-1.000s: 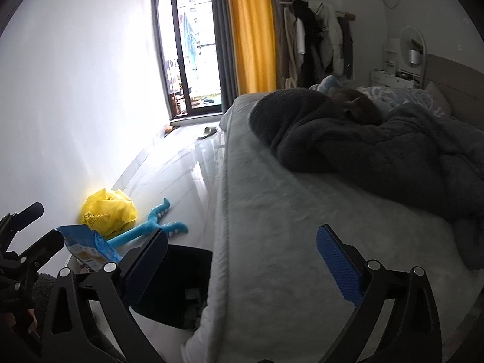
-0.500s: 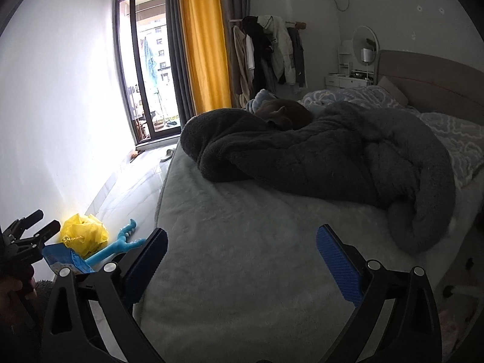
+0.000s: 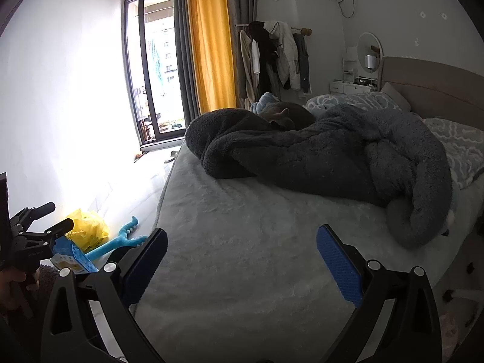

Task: Collect trash

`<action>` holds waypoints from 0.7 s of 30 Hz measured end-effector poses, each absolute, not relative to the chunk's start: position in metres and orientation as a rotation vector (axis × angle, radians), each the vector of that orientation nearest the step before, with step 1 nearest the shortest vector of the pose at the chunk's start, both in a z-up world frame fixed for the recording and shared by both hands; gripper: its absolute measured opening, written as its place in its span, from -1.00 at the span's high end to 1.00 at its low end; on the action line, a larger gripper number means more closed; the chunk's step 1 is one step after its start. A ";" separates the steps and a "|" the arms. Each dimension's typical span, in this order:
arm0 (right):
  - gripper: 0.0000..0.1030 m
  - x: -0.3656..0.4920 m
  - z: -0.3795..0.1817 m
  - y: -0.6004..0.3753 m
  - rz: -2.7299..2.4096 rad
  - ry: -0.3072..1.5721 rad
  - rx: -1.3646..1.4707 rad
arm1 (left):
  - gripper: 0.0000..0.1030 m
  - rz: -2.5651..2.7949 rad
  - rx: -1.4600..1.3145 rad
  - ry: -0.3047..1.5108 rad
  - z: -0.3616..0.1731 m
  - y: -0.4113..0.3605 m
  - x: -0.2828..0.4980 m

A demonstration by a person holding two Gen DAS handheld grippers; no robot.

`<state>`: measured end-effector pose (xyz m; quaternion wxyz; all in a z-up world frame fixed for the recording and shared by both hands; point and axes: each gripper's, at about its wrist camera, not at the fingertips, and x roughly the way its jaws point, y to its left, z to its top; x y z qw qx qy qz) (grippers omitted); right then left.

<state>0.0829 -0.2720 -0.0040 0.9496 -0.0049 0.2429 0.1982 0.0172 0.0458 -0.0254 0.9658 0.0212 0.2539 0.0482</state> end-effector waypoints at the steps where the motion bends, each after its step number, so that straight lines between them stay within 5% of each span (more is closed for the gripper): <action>1: -0.93 0.083 -0.004 -0.272 0.405 0.495 -0.009 | -0.94 0.100 0.037 0.510 -0.025 0.047 0.017; 21: -0.93 0.083 -0.003 -0.271 0.421 0.502 -0.007 | -0.94 0.112 0.002 0.498 -0.024 0.051 0.010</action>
